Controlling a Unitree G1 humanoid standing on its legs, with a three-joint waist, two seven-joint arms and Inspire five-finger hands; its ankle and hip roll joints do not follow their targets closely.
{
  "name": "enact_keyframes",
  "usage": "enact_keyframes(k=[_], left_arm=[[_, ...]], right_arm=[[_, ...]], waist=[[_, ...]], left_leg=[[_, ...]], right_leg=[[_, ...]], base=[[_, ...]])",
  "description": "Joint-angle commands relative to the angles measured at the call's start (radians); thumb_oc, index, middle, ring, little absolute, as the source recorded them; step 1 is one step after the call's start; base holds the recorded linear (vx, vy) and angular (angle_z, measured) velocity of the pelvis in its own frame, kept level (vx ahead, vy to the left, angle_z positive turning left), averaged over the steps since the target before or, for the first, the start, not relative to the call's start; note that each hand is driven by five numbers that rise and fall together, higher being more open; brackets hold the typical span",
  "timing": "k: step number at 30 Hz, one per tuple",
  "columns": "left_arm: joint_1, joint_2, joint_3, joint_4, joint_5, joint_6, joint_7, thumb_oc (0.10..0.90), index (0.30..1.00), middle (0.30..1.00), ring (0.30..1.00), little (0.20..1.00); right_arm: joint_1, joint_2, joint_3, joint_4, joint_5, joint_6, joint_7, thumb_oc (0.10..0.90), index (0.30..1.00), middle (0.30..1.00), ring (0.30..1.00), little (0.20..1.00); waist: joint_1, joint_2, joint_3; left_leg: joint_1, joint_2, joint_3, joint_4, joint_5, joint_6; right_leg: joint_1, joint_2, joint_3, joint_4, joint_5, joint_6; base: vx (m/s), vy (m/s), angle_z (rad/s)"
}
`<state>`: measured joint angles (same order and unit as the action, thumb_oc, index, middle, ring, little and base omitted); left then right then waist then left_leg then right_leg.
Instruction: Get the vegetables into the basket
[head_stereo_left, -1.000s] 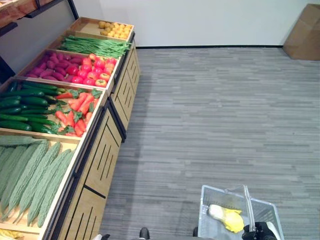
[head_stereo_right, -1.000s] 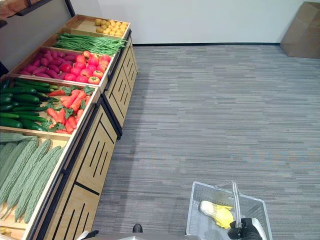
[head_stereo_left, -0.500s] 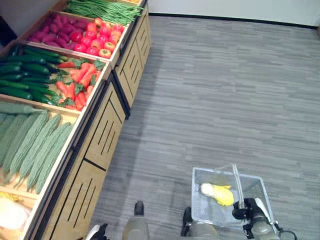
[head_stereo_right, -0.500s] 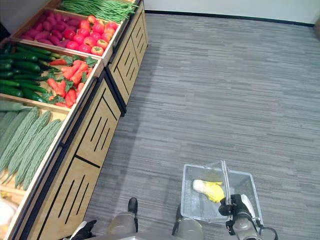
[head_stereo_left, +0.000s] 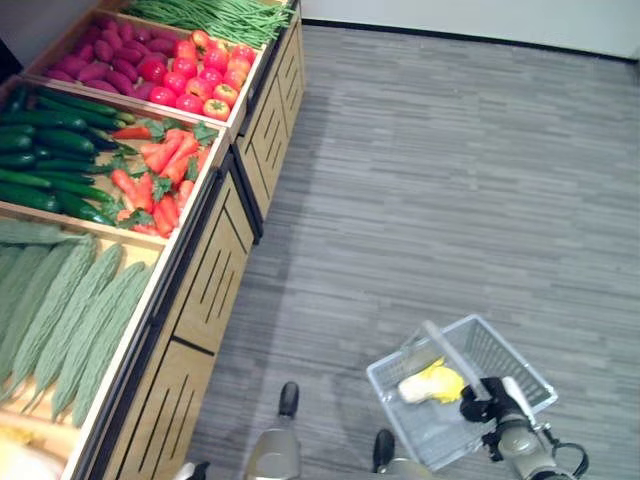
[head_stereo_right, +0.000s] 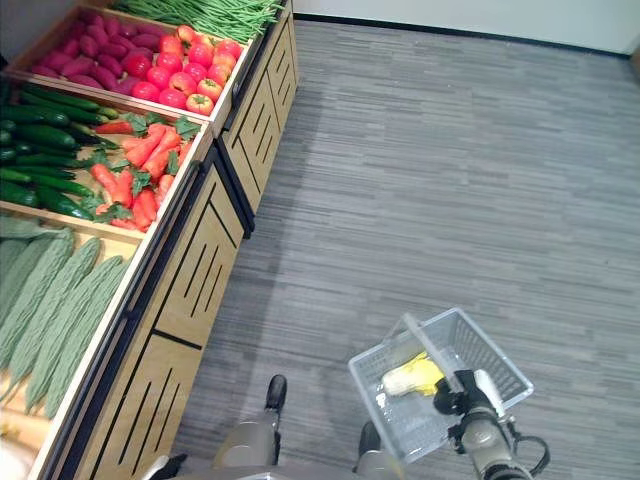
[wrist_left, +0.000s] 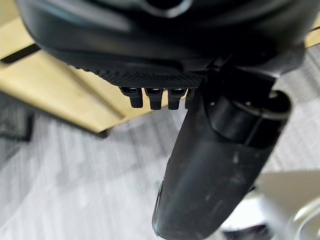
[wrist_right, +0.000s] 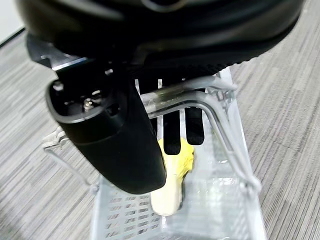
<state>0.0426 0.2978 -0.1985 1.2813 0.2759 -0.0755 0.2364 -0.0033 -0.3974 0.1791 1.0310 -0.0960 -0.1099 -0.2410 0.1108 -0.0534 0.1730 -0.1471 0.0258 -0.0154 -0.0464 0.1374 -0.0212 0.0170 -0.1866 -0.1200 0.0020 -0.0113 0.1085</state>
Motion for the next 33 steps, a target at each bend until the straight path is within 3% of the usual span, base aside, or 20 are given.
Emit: enact_keyframes(k=[1,8,12,14,17,19,23,25,26,27,29,33], left_arm=[[0.009,0.043,-0.001,0.023,0.029,-0.001,0.025,0.9,1.0,1.0,1.0,1.0],[-0.017,0.068,0.0,0.022,0.026,0.005,0.028,0.9,1.0,1.0,1.0,1.0],[-0.026,0.082,0.001,0.018,0.029,0.008,0.026,0.9,1.0,1.0,1.0,1.0],[-0.038,0.091,-0.002,0.011,0.029,0.01,0.02,0.9,1.0,1.0,1.0,1.0],[-0.054,0.101,0.0,0.012,0.019,0.011,0.02,0.9,1.0,1.0,1.0,1.0],[-0.071,0.102,0.0,0.01,0.006,0.009,0.025,0.9,1.0,1.0,1.0,1.0],[-0.084,0.091,-0.007,0.028,0.009,0.01,0.024,0.9,1.0,1.0,1.0,1.0],[-0.088,0.083,-0.021,0.029,0.031,0.012,0.02,0.9,1.0,1.0,1.0,1.0],[-0.091,0.076,-0.041,0.025,0.053,0.008,0.017,0.9,1.0,1.0,1.0,1.0],[-0.089,0.073,-0.05,0.017,0.066,0.008,0.017,0.9,1.0,1.0,1.0,1.0],[-0.086,0.068,-0.059,0.015,0.077,0.009,0.02,0.9,1.0,1.0,1.0,1.0],[-0.079,0.059,-0.064,0.011,0.076,0.006,0.024,0.9,1.0,1.0,1.0,1.0]], right_arm=[[-0.029,-0.071,-0.017,-0.068,-0.002,-0.047,-0.034,0.4,0.3,0.3,0.3,0.3],[-0.069,-0.035,-0.007,-0.06,0.014,-0.038,-0.034,0.4,0.3,0.3,0.3,0.3],[-0.082,-0.032,-0.004,-0.067,0.016,-0.035,-0.034,0.4,0.3,0.3,0.3,0.3],[-0.089,-0.027,0.002,-0.06,0.018,-0.034,-0.032,0.4,0.3,0.3,0.3,0.3],[-0.087,-0.021,0.012,-0.072,0.017,-0.035,-0.029,0.4,0.3,0.3,0.3,0.3],[-0.095,-0.02,0.019,-0.073,0.016,-0.036,-0.03,0.4,0.3,0.3,0.3,0.3],[-0.103,-0.018,0.026,-0.078,0.015,-0.034,-0.035,0.4,0.3,0.3,0.3,0.3],[-0.107,-0.017,0.031,-0.091,0.012,-0.033,-0.036,0.4,0.3,0.3,0.3,0.3],[-0.102,-0.02,0.042,-0.112,0.0,-0.033,-0.033,0.4,0.3,0.3,0.3,0.3],[-0.09,-0.022,0.041,-0.116,-0.005,-0.034,-0.03,0.4,0.3,0.3,0.3,0.3],[-0.085,-0.022,0.04,-0.107,-0.004,-0.035,-0.03,0.4,0.3,0.3,0.3,0.3],[-0.072,-0.031,0.042,-0.099,-0.001,-0.04,-0.022,0.4,0.3,0.3,0.3,0.3]], waist=[[0.011,-0.018,-0.058],[0.013,-0.059,-0.067],[0.012,-0.056,-0.065],[0.008,-0.044,-0.056],[-0.008,-0.028,-0.035],[-0.027,-0.015,-0.014],[-0.057,-0.014,-0.001],[-0.071,-0.017,0.002],[-0.083,-0.021,0.001],[-0.083,-0.024,-0.007],[-0.082,-0.025,-0.014],[-0.08,-0.013,-0.046]], left_leg=[[-0.135,0.036,-0.019,0.091,-0.01,-0.039],[-0.129,-0.026,0.004,0.137,-0.085,0.008],[-0.11,-0.041,0.002,0.14,-0.107,0.03],[-0.086,-0.05,-0.002,0.146,-0.126,0.048],[-0.029,-0.05,-0.009,0.126,-0.136,0.058],[0.013,-0.04,-0.015,0.108,-0.14,0.05],[0.056,-0.028,-0.03,0.087,-0.154,0.031],[0.079,-0.021,-0.04,0.091,-0.174,0.015],[0.103,-0.015,-0.05,0.099,-0.193,0.005],[0.11,-0.012,-0.058,0.104,-0.203,-0.001],[0.118,-0.006,-0.06,0.103,-0.21,-0.005],[0.144,0.049,-0.077,0.085,-0.201,-0.037]], right_leg=[[0.031,0.013,0.007,0.073,-0.039,0.052],[-0.01,-0.05,0.041,0.123,0.125,0.093],[-0.049,-0.062,0.05,0.21,0.165,0.094],[-0.083,-0.053,0.046,0.314,0.174,0.081],[-0.158,-0.039,0.016,0.377,0.168,0.058],[-0.207,-0.03,-0.024,0.309,0.11,0.044],[-0.239,-0.022,-0.017,0.161,0.113,0.056],[-0.267,-0.031,0.005,0.094,0.148,0.072],[-0.281,-0.031,0.029,0.087,0.177,0.08],[-0.267,-0.024,0.036,0.074,0.157,0.079],[-0.256,-0.017,0.028,0.069,0.152,0.073],[-0.237,0.03,-0.018,0.089,0.114,0.048]], base=[[0.14,0.218,0.07],[0.11,0.194,-0.15],[0.06,0.149,-0.02],[0.07,0.174,-0.04],[0.1,0.095,0.02],[0.16,-0.011,-0.02],[0.17,-0.112,0.08],[0.21,-0.153,0.21],[0.3,-0.222,0.31],[0.3,-0.253,0.25],[0.16,-0.147,0.21],[0.2,-0.218,0.16]])
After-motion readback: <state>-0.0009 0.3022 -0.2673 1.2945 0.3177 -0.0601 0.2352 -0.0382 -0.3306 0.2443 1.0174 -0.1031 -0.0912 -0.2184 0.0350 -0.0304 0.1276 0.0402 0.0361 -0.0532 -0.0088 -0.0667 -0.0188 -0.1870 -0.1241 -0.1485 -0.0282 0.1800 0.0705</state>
